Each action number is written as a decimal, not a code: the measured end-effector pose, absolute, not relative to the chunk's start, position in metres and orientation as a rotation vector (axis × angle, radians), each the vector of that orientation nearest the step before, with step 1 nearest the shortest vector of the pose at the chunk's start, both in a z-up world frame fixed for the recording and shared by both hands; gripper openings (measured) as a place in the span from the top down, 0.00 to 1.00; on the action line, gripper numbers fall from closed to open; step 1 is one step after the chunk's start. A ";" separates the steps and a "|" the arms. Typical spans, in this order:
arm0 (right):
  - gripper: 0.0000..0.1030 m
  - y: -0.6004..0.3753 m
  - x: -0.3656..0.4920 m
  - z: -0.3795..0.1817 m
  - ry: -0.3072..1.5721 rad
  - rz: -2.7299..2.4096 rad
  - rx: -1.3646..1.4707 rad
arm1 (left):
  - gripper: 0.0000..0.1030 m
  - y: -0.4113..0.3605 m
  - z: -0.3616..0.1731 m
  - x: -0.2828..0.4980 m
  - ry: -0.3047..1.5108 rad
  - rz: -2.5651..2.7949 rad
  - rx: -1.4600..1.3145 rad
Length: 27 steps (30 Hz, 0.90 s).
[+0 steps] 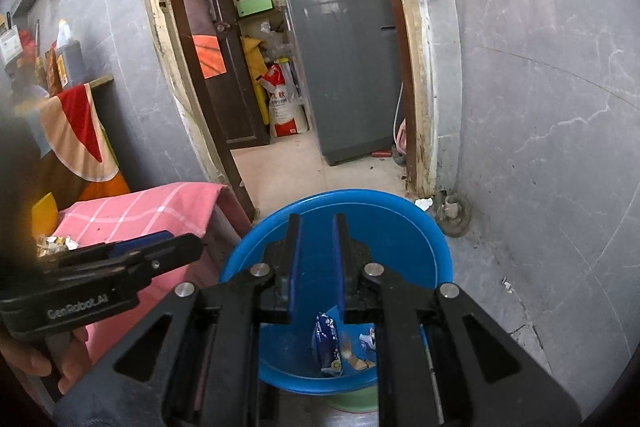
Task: Collect trash
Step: 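Carry the red wrapper and brown stick over the blue bucket and open both grippers, then move both tools back from the bucket to the trash pile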
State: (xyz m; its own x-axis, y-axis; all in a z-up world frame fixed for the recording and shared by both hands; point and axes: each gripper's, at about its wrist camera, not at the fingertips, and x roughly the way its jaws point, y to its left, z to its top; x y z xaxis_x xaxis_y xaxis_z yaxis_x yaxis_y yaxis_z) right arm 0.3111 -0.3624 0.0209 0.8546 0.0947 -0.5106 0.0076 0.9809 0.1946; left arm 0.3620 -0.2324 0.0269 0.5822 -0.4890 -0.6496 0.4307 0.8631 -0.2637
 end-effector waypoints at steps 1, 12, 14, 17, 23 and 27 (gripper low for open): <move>0.71 -0.363 0.311 0.021 0.545 0.045 0.196 | 0.58 -0.231 0.027 0.361 0.780 -0.536 -0.080; 0.34 -0.352 0.294 0.042 0.423 0.039 0.168 | 0.24 -0.191 0.051 0.337 0.633 -0.433 -0.107; 0.27 -0.350 0.291 0.047 0.391 0.039 0.169 | 0.16 -0.179 0.057 0.331 0.591 -0.393 -0.116; 0.16 -0.344 0.285 0.053 0.347 0.042 0.173 | 0.06 -0.161 0.066 0.322 0.531 -0.337 -0.122; 0.00 -0.328 0.272 0.067 0.253 0.068 0.184 | 0.03 -0.128 0.080 0.299 0.409 -0.269 -0.114; 0.00 -0.314 0.261 0.076 0.189 0.088 0.176 | 0.03 -0.109 0.087 0.283 0.342 -0.235 -0.102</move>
State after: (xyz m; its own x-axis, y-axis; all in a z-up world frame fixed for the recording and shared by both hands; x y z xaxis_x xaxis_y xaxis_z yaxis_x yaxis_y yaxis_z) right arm 0.2612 -0.3140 0.0756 0.9785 0.1032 -0.1787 -0.0701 0.9807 0.1825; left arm 0.2829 -0.1092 0.0873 0.9152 -0.2455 -0.3195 0.2111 0.9676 -0.1387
